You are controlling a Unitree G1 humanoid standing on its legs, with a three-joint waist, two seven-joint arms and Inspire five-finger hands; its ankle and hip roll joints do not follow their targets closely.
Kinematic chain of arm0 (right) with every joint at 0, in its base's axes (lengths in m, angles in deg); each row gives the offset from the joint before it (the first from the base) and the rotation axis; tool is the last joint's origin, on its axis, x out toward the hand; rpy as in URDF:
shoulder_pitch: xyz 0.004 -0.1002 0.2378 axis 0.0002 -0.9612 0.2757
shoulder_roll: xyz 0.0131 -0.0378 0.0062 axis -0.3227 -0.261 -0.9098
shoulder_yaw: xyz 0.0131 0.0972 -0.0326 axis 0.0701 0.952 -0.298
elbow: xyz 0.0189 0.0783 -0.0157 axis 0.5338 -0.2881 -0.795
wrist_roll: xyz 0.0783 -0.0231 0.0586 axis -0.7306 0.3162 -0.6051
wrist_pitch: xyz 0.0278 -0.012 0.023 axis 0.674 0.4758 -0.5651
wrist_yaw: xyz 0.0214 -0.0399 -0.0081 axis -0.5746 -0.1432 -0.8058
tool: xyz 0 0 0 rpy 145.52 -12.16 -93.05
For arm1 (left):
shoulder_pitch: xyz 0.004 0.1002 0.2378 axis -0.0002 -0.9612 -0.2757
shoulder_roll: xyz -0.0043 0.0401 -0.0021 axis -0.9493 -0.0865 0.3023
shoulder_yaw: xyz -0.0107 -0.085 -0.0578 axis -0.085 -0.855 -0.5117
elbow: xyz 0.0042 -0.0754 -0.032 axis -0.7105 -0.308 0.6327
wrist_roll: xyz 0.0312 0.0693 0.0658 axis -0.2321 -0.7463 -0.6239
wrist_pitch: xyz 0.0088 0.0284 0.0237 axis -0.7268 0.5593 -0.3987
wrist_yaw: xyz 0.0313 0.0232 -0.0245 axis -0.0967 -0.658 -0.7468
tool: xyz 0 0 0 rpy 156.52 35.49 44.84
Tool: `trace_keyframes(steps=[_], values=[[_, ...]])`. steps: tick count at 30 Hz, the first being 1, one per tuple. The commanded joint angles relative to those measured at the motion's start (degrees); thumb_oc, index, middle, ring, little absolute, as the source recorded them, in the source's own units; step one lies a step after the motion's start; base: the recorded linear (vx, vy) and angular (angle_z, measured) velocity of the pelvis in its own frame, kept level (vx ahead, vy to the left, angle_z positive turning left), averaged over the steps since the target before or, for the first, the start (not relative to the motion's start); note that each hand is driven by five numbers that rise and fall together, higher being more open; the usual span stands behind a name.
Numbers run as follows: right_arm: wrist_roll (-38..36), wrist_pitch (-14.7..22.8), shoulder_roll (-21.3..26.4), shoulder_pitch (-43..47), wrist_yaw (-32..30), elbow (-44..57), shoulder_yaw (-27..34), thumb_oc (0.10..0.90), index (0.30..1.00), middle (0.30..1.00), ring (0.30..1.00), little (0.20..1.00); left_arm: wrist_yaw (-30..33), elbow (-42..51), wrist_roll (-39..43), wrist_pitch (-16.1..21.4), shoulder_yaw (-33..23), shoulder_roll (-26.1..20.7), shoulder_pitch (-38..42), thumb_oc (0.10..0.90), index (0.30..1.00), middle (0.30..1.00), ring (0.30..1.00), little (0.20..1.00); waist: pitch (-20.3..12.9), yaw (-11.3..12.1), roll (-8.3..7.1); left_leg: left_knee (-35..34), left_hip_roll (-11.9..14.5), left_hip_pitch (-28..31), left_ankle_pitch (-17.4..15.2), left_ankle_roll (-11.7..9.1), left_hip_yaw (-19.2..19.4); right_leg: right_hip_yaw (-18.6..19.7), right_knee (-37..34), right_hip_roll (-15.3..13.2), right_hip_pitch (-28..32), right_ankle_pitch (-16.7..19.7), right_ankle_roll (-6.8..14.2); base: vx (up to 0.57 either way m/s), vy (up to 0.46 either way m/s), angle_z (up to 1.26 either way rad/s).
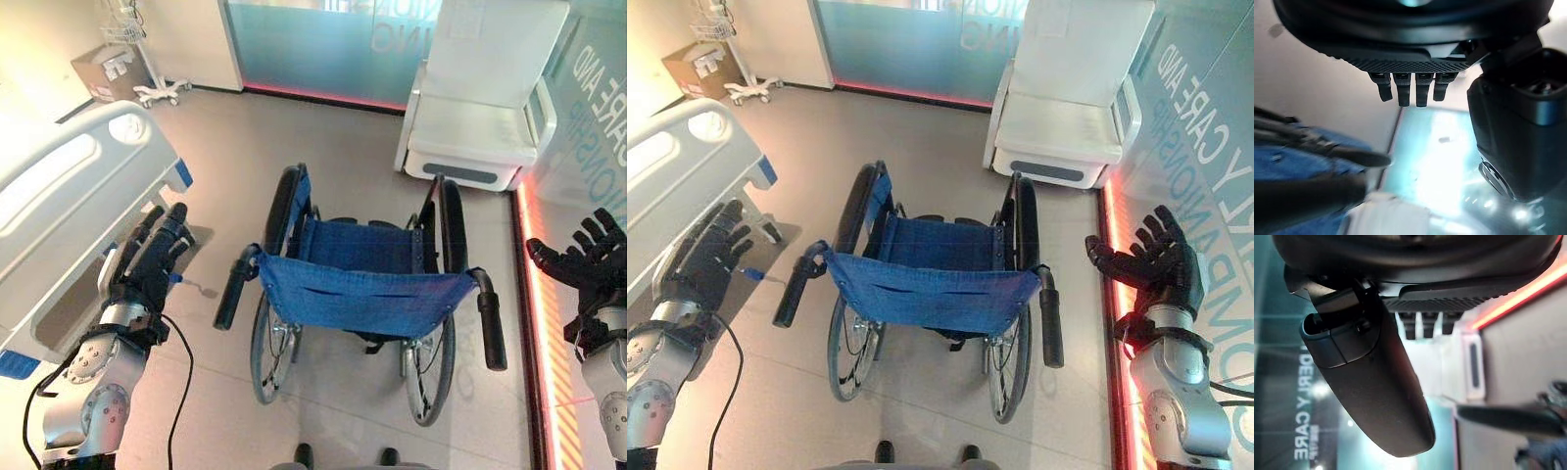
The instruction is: Push the wheelchair next to the bed
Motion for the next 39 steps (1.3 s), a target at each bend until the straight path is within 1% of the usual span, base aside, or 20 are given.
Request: trace_keyframes(steps=[1,2,5,8,10,12,14,17,21,23,24,25,27,29,33,36,37,39], values=[[-4.3,2.6,7.9,4.1,2.9,5.7,5.4,0.800,0.900,0.900,0.900,0.900,-3.8,5.7,2.3,1.5,-5.2,-8.0,2.3,0.800,0.900,0.900,0.900,0.900,-3.6,0.6,-0.41,0.2,1.0,-1.3,-1.7,-1.5,1.6,0.6,0.2,-0.9,-2.3,3.0,0.5,0.00,0.000,0.00],[-4.5,2.3,8.0,4.1,2.8,6.0,5.2,0.800,0.900,0.900,0.900,0.900,-4.2,6.0,2.7,1.4,-5.3,-8.5,2.0,0.800,0.900,0.900,0.900,0.900,-3.5,0.7,-0.46,0.2,1.0,-1.4,-1.7,-1.5,1.6,0.6,0.2,-0.9,-2.3,3.0,0.6,0.00,0.000,0.00],[-4.5,-0.6,8.7,3.5,1.9,7.4,4.4,0.800,0.900,0.900,0.900,0.900,-5.8,7.1,2.9,0.5,-5.0,-9.9,1.4,0.800,0.900,0.900,0.900,0.900,-3.6,0.8,-0.70,0.2,1.0,-1.5,-1.7,-1.5,1.8,0.5,0.1,-1.0,-2.3,3.1,0.8,0.00,0.000,0.00],[-5.2,-4.8,10.4,2.2,0.3,8.5,3.9,0.800,0.900,0.900,0.900,0.900,-7.3,8.9,0.9,-0.3,-5.2,-12.3,0.2,0.800,0.900,0.900,0.900,0.900,-3.7,1.0,-0.93,0.2,1.0,-1.5,-1.6,-1.5,2.1,0.4,0.1,-1.0,-2.4,3.2,0.9,0.00,0.000,0.00],[-5.1,-5.6,10.9,1.8,-0.2,8.7,3.6,0.800,0.900,0.900,0.900,0.900,-7.6,9.1,0.1,-0.4,-5.3,-13.1,-0.2,0.800,0.900,0.900,0.900,0.900,-3.7,1.1,-0.99,0.2,1.0,-1.5,-1.6,-1.5,2.2,0.3,0.1,-0.9,-2.4,3.2,0.9,0.00,0.000,0.00],[-6.3,-6.3,12.2,1.1,-0.1,8.5,3.9,0.800,0.900,0.900,0.900,0.900,-8.7,9.5,-3.3,0.3,-6.4,-15.2,-1.3,0.800,0.900,0.900,0.900,0.900,-3.5,1.2,-1.09,0.2,1.0,-1.6,-1.5,-1.5,2.4,0.3,0.1,-0.9,-2.4,3.3,1.0,0.00,0.000,0.00],[-7.2,-6.5,12.8,1.0,-0.1,8.6,4.0,0.800,0.900,0.900,0.900,0.900,-9.5,9.5,-3.8,0.4,-6.9,-16.3,-1.7,0.800,0.900,0.900,0.900,0.900,-3.4,1.2,-1.14,0.2,1.0,-1.6,-1.4,-1.5,2.5,0.3,0.1,-0.9,-2.4,3.3,1.0,0.00,0.000,0.00],[-9.4,-6.3,13.6,0.9,-0.2,9.3,3.2,0.800,0.900,0.900,0.900,0.900,-10.7,9.9,-2.3,0.1,-7.5,-17.8,-2.1,0.800,0.900,0.900,0.900,0.900,-3.2,1.3,-1.11,0.2,1.1,-1.6,-1.4,-1.6,2.6,0.2,0.1,-0.8,-2.4,3.2,1.1,0.00,0.000,0.00],[-14.7,-4.3,13.4,0.5,0.1,11.2,1.5,0.800,0.900,0.900,0.900,0.900,-11.5,11.1,1.5,-0.3,-6.0,-18.6,-2.6,0.800,0.900,0.900,0.900,0.900,-3.2,1.3,-1.04,0.2,1.0,-1.5,-1.4,-1.7,2.7,0.0,0.1,-0.9,-2.3,3.3,1.2,0.01,0.003,0.00],[-15.5,-4.8,13.4,0.5,0.5,11.7,0.9,0.800,0.900,0.900,0.900,0.900,-12.7,11.6,1.4,-0.5,-5.0,-18.7,-2.7,0.800,0.900,0.900,0.900,0.900,-3.2,1.3,-0.98,0.2,1.0,-1.2,-1.9,-1.7,2.7,-0.1,0.1,-1.0,-2.1,2.9,1.5,0.02,0.007,0.00],[-15.5,-5.0,13.4,0.6,0.5,11.8,0.8,0.800,0.900,0.900,0.900,0.900,-12.8,11.8,1.3,-0.5,-4.9,-18.7,-2.7,0.800,0.900,0.900,0.900,0.900,-3.1,1.3,-0.99,0.2,1.0,-1.5,-1.4,-1.7,2.8,-0.1,0.1,-0.9,-2.3,3.3,1.4,0.00,0.000,0.00],[-15.1,-5.2,13.8,0.4,0.3,12.2,0.2,0.800,0.900,0.900,0.900,0.900,-13.1,12.2,1.2,-0.5,-4.5,-19.2,-2.9,0.800,0.900,0.900,0.900,0.900,-3.1,1.3,-0.92,0.2,1.0,-1.3,-1.8,-1.7,2.7,-0.1,0.1,-1.0,-2.1,2.9,1.5,0.00,0.000,0.00],[-16.3,-5.3,14.1,0.3,0.5,12.5,-0.2,0.800,0.900,0.900,0.900,0.900,-13.6,12.4,1.0,-0.6,-4.3,-19.7,-3.1,0.800,0.900,0.900,0.900,0.900,-3.0,1.3,-0.92,0.2,1.0,-1.6,-1.3,-1.7,2.8,0.0,0.1,-0.9,-2.4,3.3,1.4,0.00,0.000,0.00],[-17.8,-4.1,14.4,-0.2,0.9,12.7,-1.1,0.800,0.900,0.900,0.900,0.900,-14.9,12.7,0.5,-0.6,-4.0,-20.6,-3.8,0.800,0.900,0.900,0.900,0.900,-2.7,1.4,-0.90,0.2,1.0,-1.3,-1.7,-1.7,2.8,-0.2,0.1,-1.0,-2.1,2.9,1.6,0.00,0.000,0.00],[-21.6,-2.9,14.6,-0.1,2.7,13.5,-2.6,0.800,0.900,0.900,0.900,0.900,-15.9,12.9,0.2,-1.2,-3.6,-21.5,-4.2,0.800,0.900,0.900,0.900,0.900,-2.7,1.4,-0.85,0.2,1.0,-1.4,-1.7,-1.7,2.8,-0.1,0.1,-0.9,-2.2,2.9,1.7,0.00,0.000,0.00],[-21.9,-3.3,15.1,-0.4,3.0,14.4,-3.5,0.800,0.900,0.900,0.900,0.900,-16.6,13.1,0.6,-1.6,-3.1,-22.0,-4.8,0.800,0.900,0.900,0.900,0.900,-2.7,1.4,-0.72,0.2,1.0,-1.5,-1.5,-1.8,2.9,-0.1,0.1,-1.0,-2.3,2.9,1.8,0.00,0.000,0.00],[-19.9,-3.8,15.3,-0.8,3.0,14.6,-3.9,0.800,0.900,0.900,0.900,0.900,-17.1,13.2,0.9,-1.7,-2.8,-22.2,-5.1,0.800,0.900,0.900,0.900,0.900,-2.8,1.4,-0.61,0.2,1.0,-1.5,-1.5,-1.8,2.9,-0.2,0.1,-1.0,-2.3,2.9,1.8,0.00,0.000,0.00],[-18.5,-4.7,16.0,-1.3,3.5,14.6,-4.1,0.800,0.900,0.900,0.900,0.900,-17.2,13.5,1.9,-2.1,-2.6,-22.9,-5.4,0.800,0.900,0.900,0.900,0.900,-2.7,1.2,-0.48,0.2,1.0,-1.5,-1.4,-1.8,3.0,-0.1,0.1,-1.0,-2.3,3.0,1.8,0.00,0.000,0.00]])
